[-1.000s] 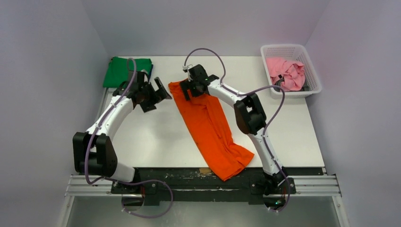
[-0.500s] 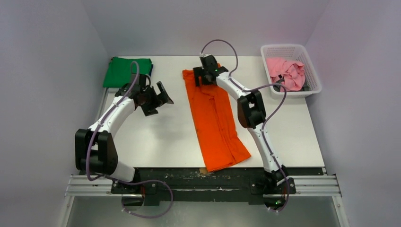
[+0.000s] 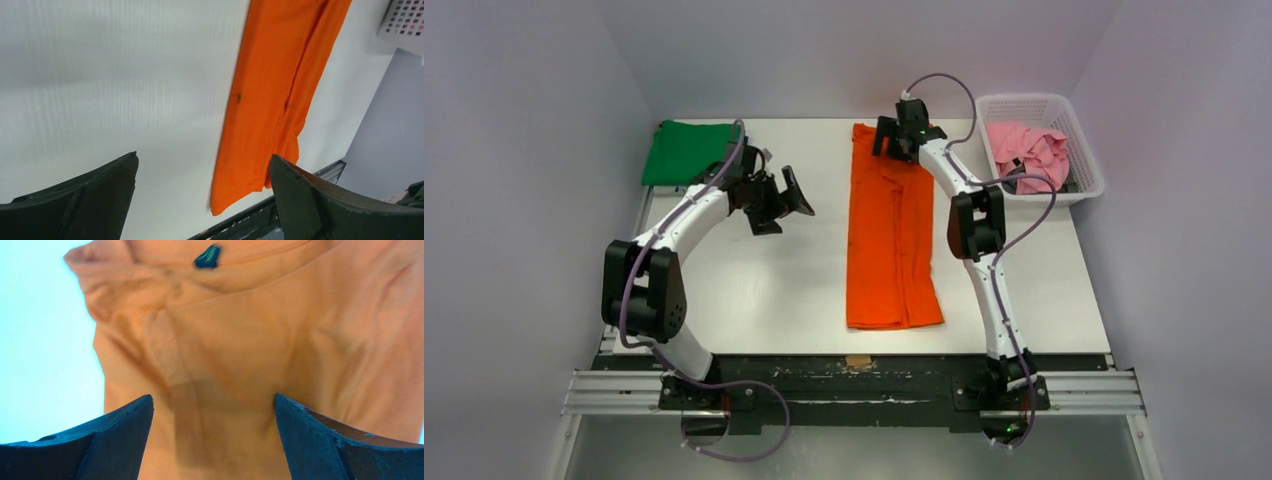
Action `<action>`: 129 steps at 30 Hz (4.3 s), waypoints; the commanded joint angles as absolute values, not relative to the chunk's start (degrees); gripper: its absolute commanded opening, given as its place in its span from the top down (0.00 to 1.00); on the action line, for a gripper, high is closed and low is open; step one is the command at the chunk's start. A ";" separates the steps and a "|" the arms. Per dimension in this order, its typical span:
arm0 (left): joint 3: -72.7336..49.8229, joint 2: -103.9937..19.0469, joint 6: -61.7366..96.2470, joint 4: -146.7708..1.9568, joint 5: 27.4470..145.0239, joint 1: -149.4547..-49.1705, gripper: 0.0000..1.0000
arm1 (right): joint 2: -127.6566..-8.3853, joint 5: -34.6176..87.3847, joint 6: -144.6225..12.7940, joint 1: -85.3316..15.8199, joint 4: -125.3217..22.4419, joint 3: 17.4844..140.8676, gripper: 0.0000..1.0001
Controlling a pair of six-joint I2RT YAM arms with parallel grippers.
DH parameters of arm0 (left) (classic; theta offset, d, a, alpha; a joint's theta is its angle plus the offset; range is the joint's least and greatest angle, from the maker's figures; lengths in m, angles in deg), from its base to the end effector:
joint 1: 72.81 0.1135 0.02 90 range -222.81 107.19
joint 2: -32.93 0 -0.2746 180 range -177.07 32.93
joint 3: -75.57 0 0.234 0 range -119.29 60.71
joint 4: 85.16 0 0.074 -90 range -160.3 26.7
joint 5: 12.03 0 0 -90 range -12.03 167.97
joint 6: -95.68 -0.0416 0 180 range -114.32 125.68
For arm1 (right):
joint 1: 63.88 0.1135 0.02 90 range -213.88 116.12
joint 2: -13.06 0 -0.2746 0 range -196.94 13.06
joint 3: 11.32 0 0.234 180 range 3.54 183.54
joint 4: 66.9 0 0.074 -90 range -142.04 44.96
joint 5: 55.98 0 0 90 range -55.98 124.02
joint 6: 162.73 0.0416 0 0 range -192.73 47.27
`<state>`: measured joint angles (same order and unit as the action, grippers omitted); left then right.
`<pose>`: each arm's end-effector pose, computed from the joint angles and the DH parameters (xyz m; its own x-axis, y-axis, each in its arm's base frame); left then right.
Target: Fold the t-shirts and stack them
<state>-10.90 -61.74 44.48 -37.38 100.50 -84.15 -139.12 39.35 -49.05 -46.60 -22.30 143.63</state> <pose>0.3272 -0.0819 0.2606 -0.8788 -0.4141 -0.2370 -0.2039 0.7751 -0.5981 0.5574 0.1694 0.1760 -0.6754 0.2087 -0.7073 0.0454 0.9691 0.2425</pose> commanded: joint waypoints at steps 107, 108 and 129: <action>-59.46 -99.37 43.49 -28.11 104.28 -94.12 0.21 | -95.07 30.12 -36.37 -56.15 -40.62 82.75 0.37; -57.22 -97.08 42.62 -28.57 103.54 -94.09 0.14 | -93.81 30.53 -36.77 -56.16 -40.50 82.17 0.31; -10.39 -73.83 44.95 -43.69 102.91 -99.73 0.24 | -72.16 18.68 -37.27 -55.37 -45.64 44.53 0.46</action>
<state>-11.08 -73.43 44.07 -39.61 102.79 -98.24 -72.59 22.32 -38.71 -55.89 -39.83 46.02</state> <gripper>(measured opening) 0.786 0.590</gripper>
